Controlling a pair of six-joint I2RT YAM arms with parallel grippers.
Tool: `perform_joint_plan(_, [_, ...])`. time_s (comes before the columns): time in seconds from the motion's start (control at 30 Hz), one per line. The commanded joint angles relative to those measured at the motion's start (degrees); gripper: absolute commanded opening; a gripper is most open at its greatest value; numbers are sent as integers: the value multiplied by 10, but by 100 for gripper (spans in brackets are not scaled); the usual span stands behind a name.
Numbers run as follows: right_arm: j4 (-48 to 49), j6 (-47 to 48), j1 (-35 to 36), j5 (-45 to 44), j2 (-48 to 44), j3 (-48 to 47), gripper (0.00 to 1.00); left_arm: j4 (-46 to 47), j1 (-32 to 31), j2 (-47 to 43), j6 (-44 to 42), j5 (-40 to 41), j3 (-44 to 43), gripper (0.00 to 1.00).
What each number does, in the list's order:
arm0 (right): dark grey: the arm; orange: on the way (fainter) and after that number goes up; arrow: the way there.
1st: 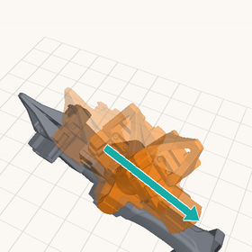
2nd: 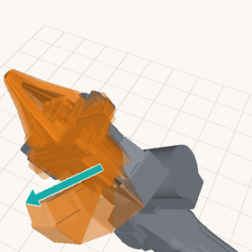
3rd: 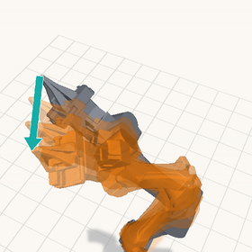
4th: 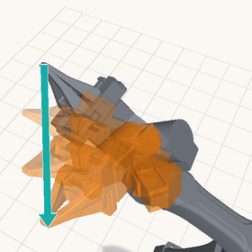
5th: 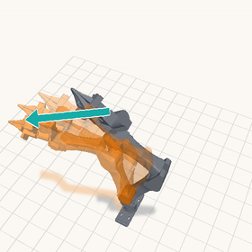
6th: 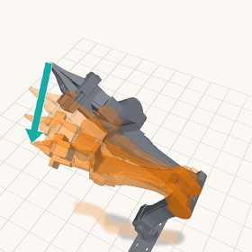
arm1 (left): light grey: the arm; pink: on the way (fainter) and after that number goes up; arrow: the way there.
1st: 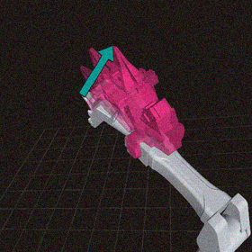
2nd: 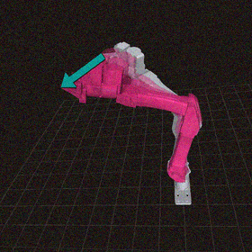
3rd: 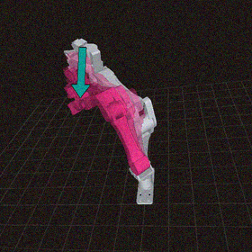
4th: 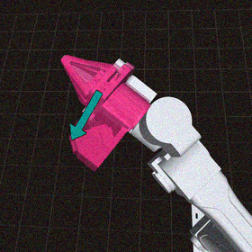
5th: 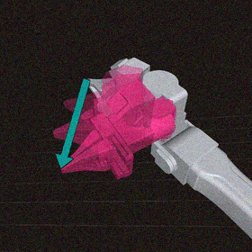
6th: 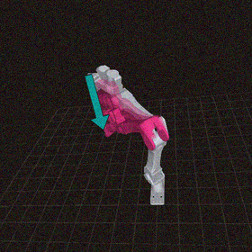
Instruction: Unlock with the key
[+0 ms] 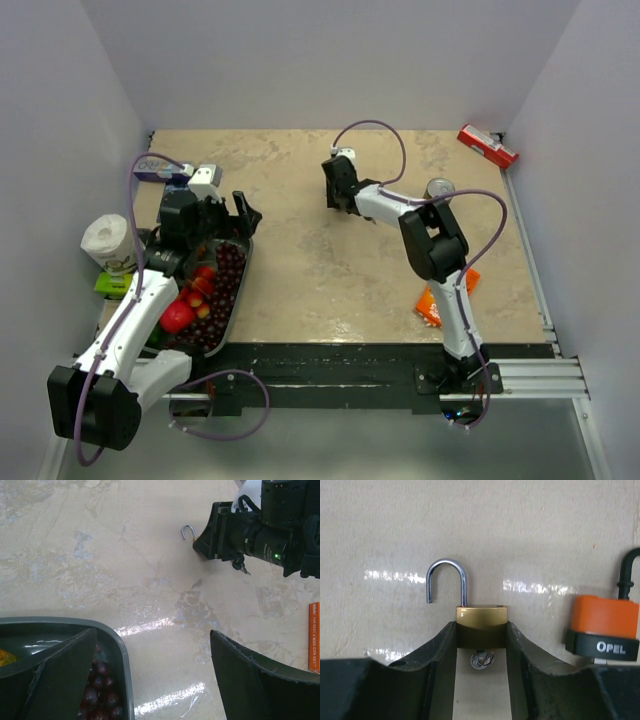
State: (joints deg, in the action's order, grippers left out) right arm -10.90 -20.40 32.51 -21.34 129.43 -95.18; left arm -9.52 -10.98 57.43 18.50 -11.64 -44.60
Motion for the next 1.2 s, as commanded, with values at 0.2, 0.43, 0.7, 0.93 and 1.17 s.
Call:
perform_joint_plan(0.2, [-55,26,-20,21,44,-52,28,10,4,8,4,-1,0,99])
perform_joint_plan(0.43, [-26,54,-20,137,10,-34,66,7,4,-7,4,18,1,99])
perform_joint_plan(0.7, [-44,69,-23,168,-63,-52,87,12,4,-42,2,53,11,99])
perform_joint_plan(0.93, [96,30,-52,212,-237,123,88,30,4,-143,-5,143,32,99])
perform_joint_plan(1.17, [197,8,-80,179,-464,333,87,52,4,-199,-32,149,43,99])
